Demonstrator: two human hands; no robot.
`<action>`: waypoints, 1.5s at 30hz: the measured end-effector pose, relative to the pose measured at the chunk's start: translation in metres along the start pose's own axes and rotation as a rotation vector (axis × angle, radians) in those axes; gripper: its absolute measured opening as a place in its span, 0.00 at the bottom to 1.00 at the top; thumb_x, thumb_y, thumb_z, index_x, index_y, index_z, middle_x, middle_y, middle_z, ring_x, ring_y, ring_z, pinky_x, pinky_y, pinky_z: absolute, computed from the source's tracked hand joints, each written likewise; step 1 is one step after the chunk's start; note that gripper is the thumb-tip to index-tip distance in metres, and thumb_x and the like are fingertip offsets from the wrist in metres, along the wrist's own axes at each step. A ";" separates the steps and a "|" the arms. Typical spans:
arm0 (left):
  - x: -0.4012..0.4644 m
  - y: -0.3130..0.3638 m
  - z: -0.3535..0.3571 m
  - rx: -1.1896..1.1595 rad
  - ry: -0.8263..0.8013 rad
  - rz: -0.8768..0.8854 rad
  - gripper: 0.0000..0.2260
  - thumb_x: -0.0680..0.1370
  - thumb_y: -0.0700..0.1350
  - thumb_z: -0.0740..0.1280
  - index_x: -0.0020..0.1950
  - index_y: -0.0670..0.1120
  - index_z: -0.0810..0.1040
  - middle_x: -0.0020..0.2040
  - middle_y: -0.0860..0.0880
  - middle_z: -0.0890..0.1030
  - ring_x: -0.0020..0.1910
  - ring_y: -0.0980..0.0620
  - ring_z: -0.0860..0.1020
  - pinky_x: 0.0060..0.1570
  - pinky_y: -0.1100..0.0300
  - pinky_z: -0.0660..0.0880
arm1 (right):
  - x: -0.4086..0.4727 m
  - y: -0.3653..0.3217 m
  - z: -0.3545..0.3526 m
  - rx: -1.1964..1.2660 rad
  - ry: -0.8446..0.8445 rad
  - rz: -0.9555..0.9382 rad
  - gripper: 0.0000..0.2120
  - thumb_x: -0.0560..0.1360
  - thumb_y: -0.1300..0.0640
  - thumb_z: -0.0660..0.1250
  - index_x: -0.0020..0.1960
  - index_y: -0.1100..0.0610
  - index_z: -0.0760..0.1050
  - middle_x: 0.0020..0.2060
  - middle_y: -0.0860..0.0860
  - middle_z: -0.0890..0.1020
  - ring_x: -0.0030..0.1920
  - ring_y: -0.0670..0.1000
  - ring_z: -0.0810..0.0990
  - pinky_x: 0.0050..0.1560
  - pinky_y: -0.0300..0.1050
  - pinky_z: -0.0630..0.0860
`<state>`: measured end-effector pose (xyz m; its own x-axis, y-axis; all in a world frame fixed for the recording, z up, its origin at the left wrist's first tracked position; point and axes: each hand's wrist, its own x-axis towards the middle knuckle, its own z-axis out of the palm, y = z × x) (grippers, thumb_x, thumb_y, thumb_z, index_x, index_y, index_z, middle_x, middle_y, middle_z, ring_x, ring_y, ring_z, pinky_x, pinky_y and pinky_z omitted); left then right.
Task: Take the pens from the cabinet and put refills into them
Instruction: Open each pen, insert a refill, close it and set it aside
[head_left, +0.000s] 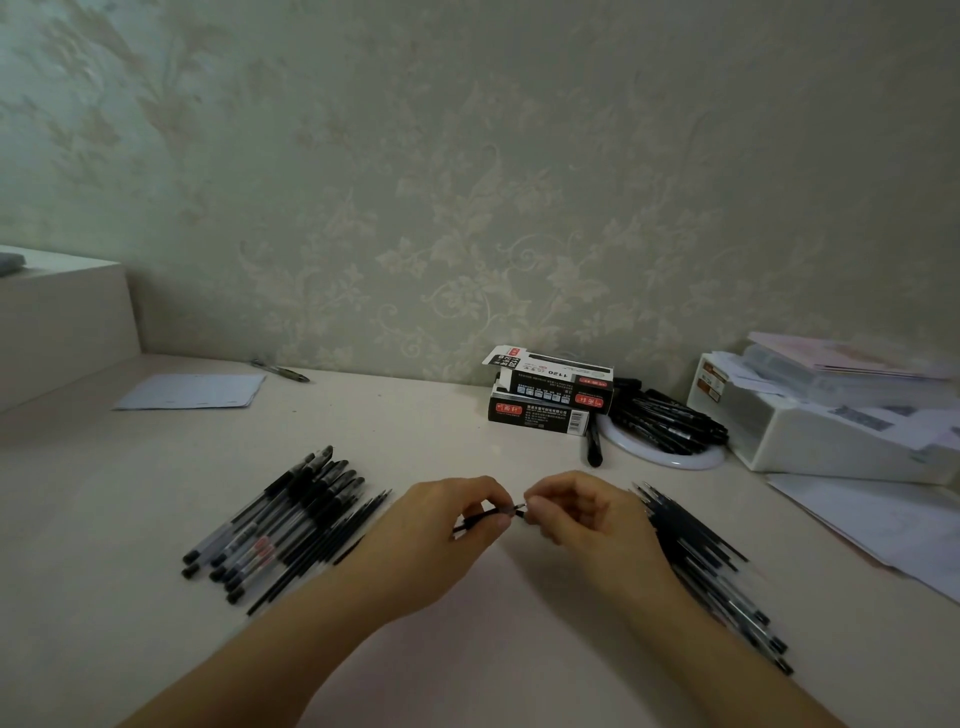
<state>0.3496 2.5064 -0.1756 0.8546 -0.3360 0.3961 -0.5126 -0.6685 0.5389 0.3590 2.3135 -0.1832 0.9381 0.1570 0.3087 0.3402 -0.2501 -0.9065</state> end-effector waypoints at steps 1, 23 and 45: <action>0.000 0.001 0.000 -0.005 -0.003 0.009 0.06 0.79 0.55 0.63 0.52 0.59 0.78 0.39 0.58 0.79 0.37 0.65 0.74 0.36 0.73 0.68 | -0.001 0.000 0.001 0.000 -0.029 -0.006 0.05 0.75 0.61 0.71 0.47 0.52 0.82 0.39 0.49 0.86 0.40 0.46 0.83 0.43 0.35 0.78; 0.000 0.004 -0.002 0.131 -0.018 0.102 0.06 0.79 0.49 0.64 0.54 0.54 0.79 0.45 0.57 0.77 0.41 0.58 0.75 0.45 0.60 0.74 | -0.002 0.006 0.003 -0.293 -0.089 -0.055 0.17 0.74 0.36 0.60 0.42 0.47 0.80 0.37 0.44 0.83 0.36 0.40 0.79 0.40 0.31 0.74; 0.000 0.002 0.001 0.082 -0.007 0.112 0.05 0.78 0.50 0.65 0.52 0.56 0.79 0.44 0.58 0.77 0.40 0.57 0.75 0.42 0.64 0.72 | -0.002 0.008 0.001 -0.224 -0.126 -0.053 0.18 0.75 0.38 0.60 0.38 0.51 0.77 0.29 0.46 0.79 0.30 0.40 0.74 0.34 0.33 0.72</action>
<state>0.3486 2.5048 -0.1751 0.7932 -0.4157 0.4450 -0.5963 -0.6786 0.4289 0.3600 2.3121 -0.1917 0.9078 0.2901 0.3029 0.4078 -0.4416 -0.7992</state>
